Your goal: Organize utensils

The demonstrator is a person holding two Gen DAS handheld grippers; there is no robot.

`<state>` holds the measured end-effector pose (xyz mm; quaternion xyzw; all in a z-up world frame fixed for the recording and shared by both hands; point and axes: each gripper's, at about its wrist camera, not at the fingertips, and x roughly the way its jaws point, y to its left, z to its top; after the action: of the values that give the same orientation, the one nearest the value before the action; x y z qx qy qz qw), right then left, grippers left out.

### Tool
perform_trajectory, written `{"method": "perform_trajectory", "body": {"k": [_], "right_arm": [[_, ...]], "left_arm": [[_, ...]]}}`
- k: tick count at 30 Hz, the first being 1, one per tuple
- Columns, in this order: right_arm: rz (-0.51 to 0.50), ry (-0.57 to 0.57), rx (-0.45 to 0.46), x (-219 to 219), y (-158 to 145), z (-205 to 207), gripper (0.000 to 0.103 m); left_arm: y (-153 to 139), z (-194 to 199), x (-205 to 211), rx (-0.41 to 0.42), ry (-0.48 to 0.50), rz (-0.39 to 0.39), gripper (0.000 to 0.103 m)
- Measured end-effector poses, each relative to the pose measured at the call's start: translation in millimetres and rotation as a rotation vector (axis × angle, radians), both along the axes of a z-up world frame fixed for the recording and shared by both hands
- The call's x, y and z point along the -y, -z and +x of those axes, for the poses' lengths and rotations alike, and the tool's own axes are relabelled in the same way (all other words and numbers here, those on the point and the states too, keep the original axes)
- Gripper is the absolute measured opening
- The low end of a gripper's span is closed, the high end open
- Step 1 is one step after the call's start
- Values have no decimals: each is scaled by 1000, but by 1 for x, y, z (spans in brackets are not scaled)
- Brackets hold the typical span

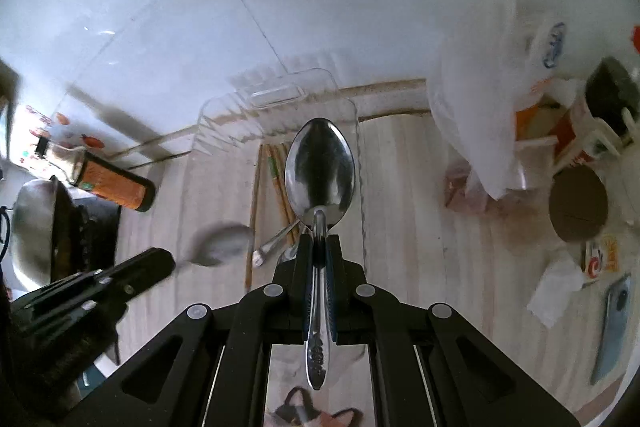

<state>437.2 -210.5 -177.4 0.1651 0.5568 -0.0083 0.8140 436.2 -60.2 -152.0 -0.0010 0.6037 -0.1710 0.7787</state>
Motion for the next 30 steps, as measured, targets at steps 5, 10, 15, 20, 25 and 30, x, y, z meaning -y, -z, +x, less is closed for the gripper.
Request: {"method": "perform_trajectory", "body": {"k": [5, 10, 15, 20, 25, 30], "right_arm": [[-22, -6, -37, -4, 8, 5, 12], [-112, 3, -25, -8, 3, -13, 35], [-208, 36, -12, -8, 2, -41, 52], [-293, 76, -11, -10, 8, -65, 66], [-354, 89, 8, -14, 5, -82, 95], [-397, 105, 22, -20, 0, -95, 103]], "left_arm": [[-14, -8, -10, 77, -16, 62, 13], [-15, -21, -27, 172, -57, 166, 75], [3, -37, -41, 196, -67, 220, 98], [16, -48, -46, 205, -53, 250, 103], [16, -58, -49, 232, -50, 254, 103], [11, -67, -52, 246, -52, 248, 103]]}}
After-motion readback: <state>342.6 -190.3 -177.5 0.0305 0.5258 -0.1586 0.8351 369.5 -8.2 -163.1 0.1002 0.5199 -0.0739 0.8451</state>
